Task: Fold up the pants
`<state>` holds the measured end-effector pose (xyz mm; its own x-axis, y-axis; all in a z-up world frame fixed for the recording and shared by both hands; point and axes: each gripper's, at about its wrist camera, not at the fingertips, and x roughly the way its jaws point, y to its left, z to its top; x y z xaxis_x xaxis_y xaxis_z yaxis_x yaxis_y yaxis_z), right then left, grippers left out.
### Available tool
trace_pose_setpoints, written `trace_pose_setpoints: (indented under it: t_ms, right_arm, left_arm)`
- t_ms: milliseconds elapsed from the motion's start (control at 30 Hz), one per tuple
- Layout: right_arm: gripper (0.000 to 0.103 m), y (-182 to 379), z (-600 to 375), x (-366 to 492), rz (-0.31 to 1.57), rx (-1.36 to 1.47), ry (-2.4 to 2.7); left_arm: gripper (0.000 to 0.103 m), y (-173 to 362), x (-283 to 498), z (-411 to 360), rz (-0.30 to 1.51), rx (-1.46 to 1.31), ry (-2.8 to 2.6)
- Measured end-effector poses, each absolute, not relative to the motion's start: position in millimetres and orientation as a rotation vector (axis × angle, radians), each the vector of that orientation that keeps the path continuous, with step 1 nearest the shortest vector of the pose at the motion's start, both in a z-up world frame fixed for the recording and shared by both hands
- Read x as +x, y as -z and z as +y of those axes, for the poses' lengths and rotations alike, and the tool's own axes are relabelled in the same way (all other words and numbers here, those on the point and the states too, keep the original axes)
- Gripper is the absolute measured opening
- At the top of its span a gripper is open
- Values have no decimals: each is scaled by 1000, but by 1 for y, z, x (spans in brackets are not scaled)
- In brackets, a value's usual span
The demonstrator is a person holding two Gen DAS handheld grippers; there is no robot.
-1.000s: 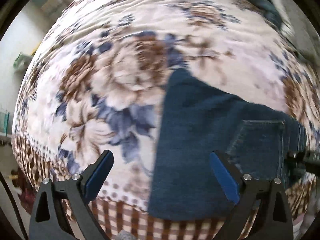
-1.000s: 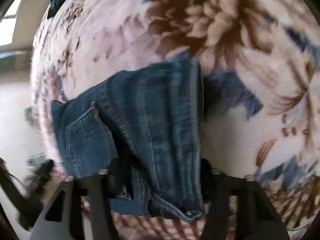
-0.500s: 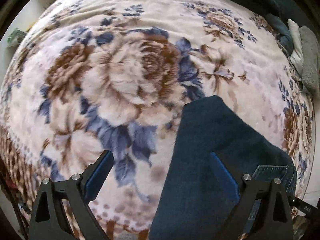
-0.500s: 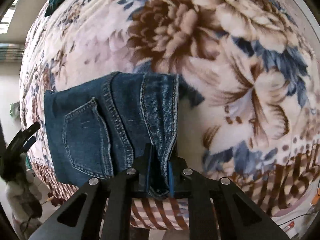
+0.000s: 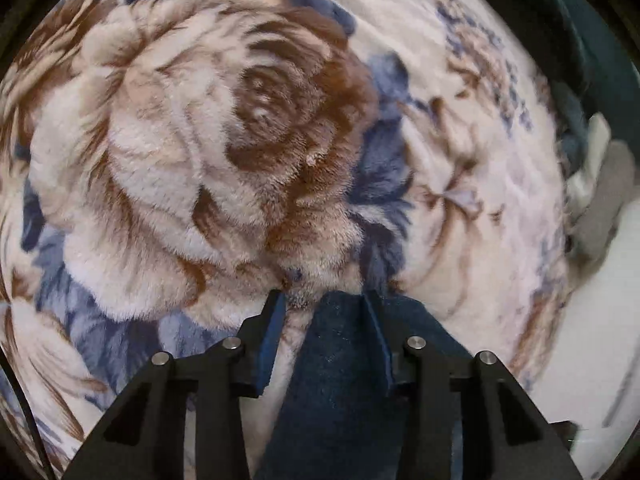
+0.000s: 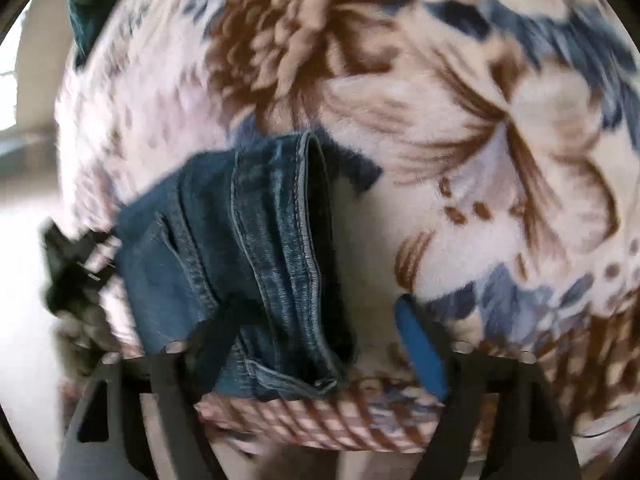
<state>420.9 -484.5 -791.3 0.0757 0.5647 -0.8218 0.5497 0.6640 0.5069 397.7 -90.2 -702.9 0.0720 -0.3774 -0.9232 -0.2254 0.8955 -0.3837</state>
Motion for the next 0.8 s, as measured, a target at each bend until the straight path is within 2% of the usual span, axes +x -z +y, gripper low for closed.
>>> trace_pose_setpoints:
  t_ms: [67,100,133,167,233,300,367,500,633,667,700,733,767,800]
  right_arm:
    - [82,798,-482,413,1553,1040,-51]
    - [82,804,-478,409,1554,1076,-64]
    - [82,812,-471,407,1561,1106,-73]
    - [82,826,-460,406,1575,1133,-79]
    - [91,845,-447,409,1580,1179,-98]
    - [94,858,-434,416,1537,1238,-149]
    - [94,857,-425,422,1514,1234,-166]
    - [93,838,-420,426,1335,1394,-323]
    - [94,866,-396,432,1513,1225,-275]
    - [94,868,-392,434,1504,1232,-265]
    - [92,866,-391,437,1496,1232,-263]
    - [83,863,-387,440,1492,1218,-255]
    - [75,860,-386,438,1475,1223,-248]
    - [67,855,-385,434,1444,1239,-243]
  left_arm:
    - [61,696,387,-88,1534,-513,169]
    - [78,694,379,-88,1547,-515,187]
    - [81,693,369,-88,1558,-520,212]
    - [81,693,358,-88,1567,-524,234]
    - [81,697,342,-88,1581,-535,254]
    - [81,706,328,-84,1603,-571,274]
    - [81,712,319,-82,1602,-621,281]
    - [81,708,318,-83,1585,-625,298]
    - [95,715,317,-95,1595,-560,361]
    - [95,716,317,-99,1599,-532,372]
    - [96,715,317,-103,1600,-501,381]
    - [95,712,317,-107,1590,-471,395]
    - [89,707,316,-111,1568,-459,420]
    - [78,705,314,-113,1554,-438,422]
